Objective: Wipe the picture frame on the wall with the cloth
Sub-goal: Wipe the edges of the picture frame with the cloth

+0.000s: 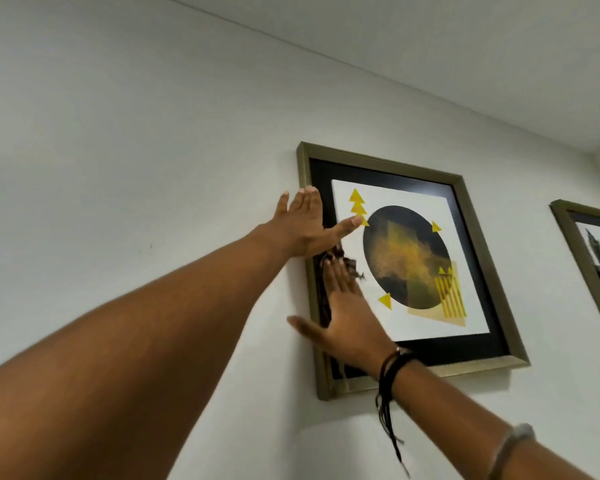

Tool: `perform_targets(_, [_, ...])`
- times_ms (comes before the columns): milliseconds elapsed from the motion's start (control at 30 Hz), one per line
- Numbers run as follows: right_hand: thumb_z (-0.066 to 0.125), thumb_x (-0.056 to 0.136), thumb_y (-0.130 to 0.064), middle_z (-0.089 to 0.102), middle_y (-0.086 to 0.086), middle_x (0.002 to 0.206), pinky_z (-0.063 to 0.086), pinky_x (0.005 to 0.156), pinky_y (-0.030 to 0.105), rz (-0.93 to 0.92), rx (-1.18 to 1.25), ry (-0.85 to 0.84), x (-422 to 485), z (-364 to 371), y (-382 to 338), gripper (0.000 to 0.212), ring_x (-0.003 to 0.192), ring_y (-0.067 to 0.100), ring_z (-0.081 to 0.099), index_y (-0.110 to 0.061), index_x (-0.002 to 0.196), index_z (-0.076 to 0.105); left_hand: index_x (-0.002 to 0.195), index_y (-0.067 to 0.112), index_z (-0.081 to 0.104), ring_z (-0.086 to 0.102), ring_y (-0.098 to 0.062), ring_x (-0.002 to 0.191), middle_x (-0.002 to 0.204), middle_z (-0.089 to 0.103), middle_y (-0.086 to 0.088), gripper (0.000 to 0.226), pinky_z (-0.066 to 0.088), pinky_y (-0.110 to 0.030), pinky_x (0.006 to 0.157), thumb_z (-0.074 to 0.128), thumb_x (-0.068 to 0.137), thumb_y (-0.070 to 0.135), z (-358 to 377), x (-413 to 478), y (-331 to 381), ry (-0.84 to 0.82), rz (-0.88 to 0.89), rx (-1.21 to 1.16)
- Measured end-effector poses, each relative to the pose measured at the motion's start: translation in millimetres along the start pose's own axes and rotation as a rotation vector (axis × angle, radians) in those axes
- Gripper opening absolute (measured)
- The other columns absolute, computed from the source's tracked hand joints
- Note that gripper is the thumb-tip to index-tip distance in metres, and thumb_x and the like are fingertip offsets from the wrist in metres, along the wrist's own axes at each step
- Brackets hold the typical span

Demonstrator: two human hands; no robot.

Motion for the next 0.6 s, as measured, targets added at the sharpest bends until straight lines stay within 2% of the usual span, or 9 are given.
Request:
perform_targets(133, [0.033,0.077,-0.087,-0.012,-0.009,0.167,-0.001,0.125,0.031,0.001,-0.061,-0.079,-69.8,16.7,3.4,0.108,0.153,0.007,-0.016,-0.024,0.159,0.0,0.15,0.005,-0.016,-0.021,-0.027,0.148,0.16,-0.022,-0.016,0.132,-0.017,-0.045,0.116,0.029,0.063,0.094,8.7,4.6,1.9,-0.023,0.011,0.21])
perform_targets(267, [0.035,0.087,-0.075,-0.009,-0.01,0.166,-0.007,0.125,0.027,-0.078,-0.189,-0.199,-108.4,18.4,9.9,0.094,0.152,0.003,-0.017,-0.02,0.159,0.008,0.149,0.0,-0.014,-0.023,-0.034,0.146,0.157,-0.025,-0.023,0.157,-0.016,-0.048,0.116,0.053,0.043,0.096,14.8,6.6,-1.4,-0.047,0.026,0.388])
perform_targets(367, [0.031,0.092,-0.069,0.001,-0.01,0.167,0.0,0.126,0.028,-0.104,-0.266,-0.191,-136.0,17.4,21.6,0.082,0.153,0.004,-0.009,-0.022,0.158,0.015,0.147,0.002,-0.019,-0.026,-0.033,0.145,0.156,-0.029,-0.021,0.172,-0.017,-0.05,0.115,0.061,0.027,0.094,16.1,6.8,-5.2,-0.082,0.021,0.404])
perform_targets(533, [0.025,0.094,-0.066,0.028,-0.001,0.162,0.019,0.125,0.035,0.111,-0.332,-0.028,-156.4,-6.7,74.8,0.079,0.153,0.015,0.02,-0.016,0.154,0.032,0.146,0.002,-0.022,-0.029,-0.032,0.144,0.155,-0.032,-0.02,0.177,-0.016,-0.052,0.115,0.064,0.021,0.092,14.5,7.7,-8.0,-0.126,-0.009,0.424])
perform_targets(600, [0.022,0.094,-0.066,0.033,0.003,0.161,0.021,0.125,0.037,0.174,-0.378,-0.037,-153.4,-15.6,98.2,0.08,0.152,0.017,0.023,-0.014,0.153,0.034,0.146,0.002,-0.023,-0.03,-0.033,0.144,0.155,-0.033,-0.02,0.176,-0.016,-0.051,0.115,0.064,0.022,0.092,14.1,7.6,-7.6,-0.131,-0.007,0.427])
Point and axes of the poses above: each hand's wrist, its own x-axis towards the middle knuckle, its own z-axis out of the palm, y = z × x, the point moved 8 cm from there along x, towards the middle knuckle
